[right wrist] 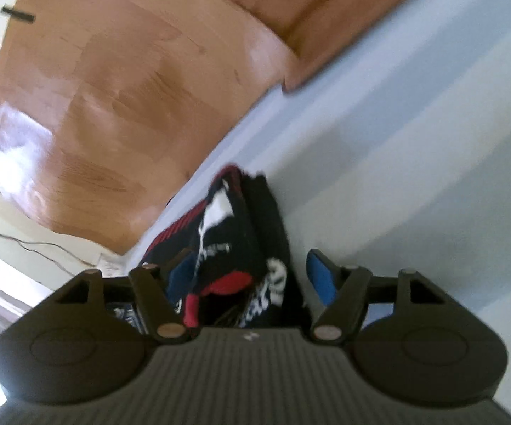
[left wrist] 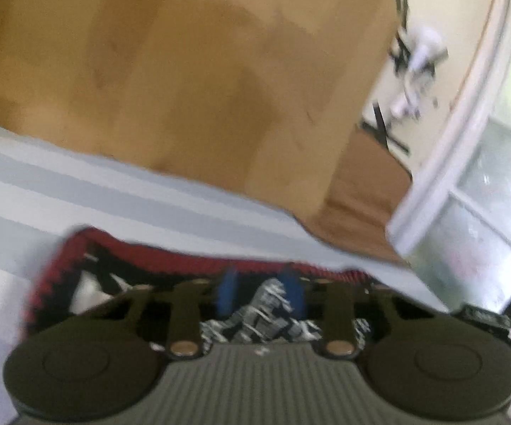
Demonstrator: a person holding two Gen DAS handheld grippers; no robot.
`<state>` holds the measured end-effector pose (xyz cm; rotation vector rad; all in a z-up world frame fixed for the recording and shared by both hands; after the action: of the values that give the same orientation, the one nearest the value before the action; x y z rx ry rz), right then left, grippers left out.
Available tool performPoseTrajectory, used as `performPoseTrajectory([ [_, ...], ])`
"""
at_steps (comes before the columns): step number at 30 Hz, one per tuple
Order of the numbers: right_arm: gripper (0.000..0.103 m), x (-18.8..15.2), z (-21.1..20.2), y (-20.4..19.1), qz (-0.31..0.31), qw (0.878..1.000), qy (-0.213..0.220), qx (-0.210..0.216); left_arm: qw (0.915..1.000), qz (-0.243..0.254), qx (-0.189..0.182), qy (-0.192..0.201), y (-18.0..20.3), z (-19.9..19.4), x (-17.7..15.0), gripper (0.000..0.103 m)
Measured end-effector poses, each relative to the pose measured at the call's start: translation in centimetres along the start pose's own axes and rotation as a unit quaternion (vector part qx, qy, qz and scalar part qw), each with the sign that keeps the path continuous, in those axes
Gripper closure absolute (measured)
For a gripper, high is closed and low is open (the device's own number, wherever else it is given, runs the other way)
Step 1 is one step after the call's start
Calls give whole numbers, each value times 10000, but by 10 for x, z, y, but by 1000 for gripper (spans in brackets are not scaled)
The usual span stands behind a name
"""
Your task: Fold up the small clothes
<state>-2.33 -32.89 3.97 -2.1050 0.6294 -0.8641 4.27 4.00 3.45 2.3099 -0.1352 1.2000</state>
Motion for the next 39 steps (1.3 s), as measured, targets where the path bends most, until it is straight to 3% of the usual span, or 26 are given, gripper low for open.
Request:
performPoseTrajectory([
  [2, 38, -6, 8, -11, -205, 9998, -17, 17, 9990, -152, -188, -374, 1, 15, -3, 98],
  [3, 50, -9, 14, -15, -273, 9996, -55, -10, 9979, -230, -251, -544, 1, 22, -6, 100],
  [5, 67, -14, 25, -21, -377, 9991, -115, -165, 9963, -153, -22, -848, 2, 38, -15, 100],
  [7, 72, -14, 24, -28, -346, 9993, -41, -151, 9970, 110, 118, -758, 4, 41, -23, 100],
  [9, 76, -11, 18, -50, -429, 9989, 53, 179, 9966, 233, 216, -758, 6, 40, -24, 100],
  [12, 77, -13, 15, -107, -1056, 9924, 74, 632, 9957, 275, 387, -793, 5, 39, -22, 100],
  [14, 77, -23, 24, -152, -1692, 9826, -87, 760, 9953, 239, 451, -829, 3, 34, -19, 99],
  [16, 77, -39, 40, -191, -2316, 9688, -323, 820, 9961, -50, 232, -844, -12, 17, -15, 91],
  [17, 77, -47, 51, -207, -2523, 9624, -486, 884, 9970, -227, 123, -733, -20, 5, -10, 89],
  [18, 77, -54, 65, -220, -2672, 9566, -669, 950, 9979, -440, 103, -470, -36, -16, -4, 80],
  [19, 77, -61, 78, -230, -2796, 9513, -836, 991, 9978, -609, 173, -216, -50, -32, 4, 69],
  [21, 76, -80, 108, -248, -3060, 9393, -1187, 995, 9940, -971, 419, 294, -82, -71, 15, 57],
  [24, 75, -118, 152, -262, -3466, 9164, -1817, 839, 9851, -1260, 884, 762, -115, -118, 26, 52],
  [27, 72, -161, 188, -262, -3899, 8889, -2310, 666, 9837, -1187, 1033, 871, -122, -129, 29, 40],
  [28, 69, -168, 192, -266, -4109, 8811, -2231, 716, 9844, -1149, 1046, 829, -121, -126, 28, 39],
  [29, 59, -172, 193, -271, -4256, 8754, -2173, 732, 9851, -1127, 1057, 756, -121, -121, 28, 39],
  [30, 43, -173, 192, -276, -4249, 8734, -2236, 819, 9861, -1096, 1057, 665, -119, -113, 27, 39],
  [32, 32, -168, 182, -277, -4019, 8737, -2423, 1281, 9876, -1076, 1024, 517, -118, -100, 25, 39],
  [35, 32, -158, 153, -272, -4064, 8721, -2299, 1467, 9891, -1060, 908, 477, -117, -87, 30, 39],
  [39, 35, -134, 114, -263, -4156, 8853, -1427, 1525, 9886, -1098, 943, 424, -117, -73, 35, 39],
])
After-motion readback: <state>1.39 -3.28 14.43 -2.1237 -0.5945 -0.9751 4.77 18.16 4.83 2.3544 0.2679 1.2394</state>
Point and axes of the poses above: each gripper's, at about its wrist camera, not at the fingertips, and z roughly the way its jaws point, y to its right, x to its top, the point moved 3 cm from there along z, roughly the way its jaws point, and after that the axes turned 4 degrees about x, right-handed, at the moved point
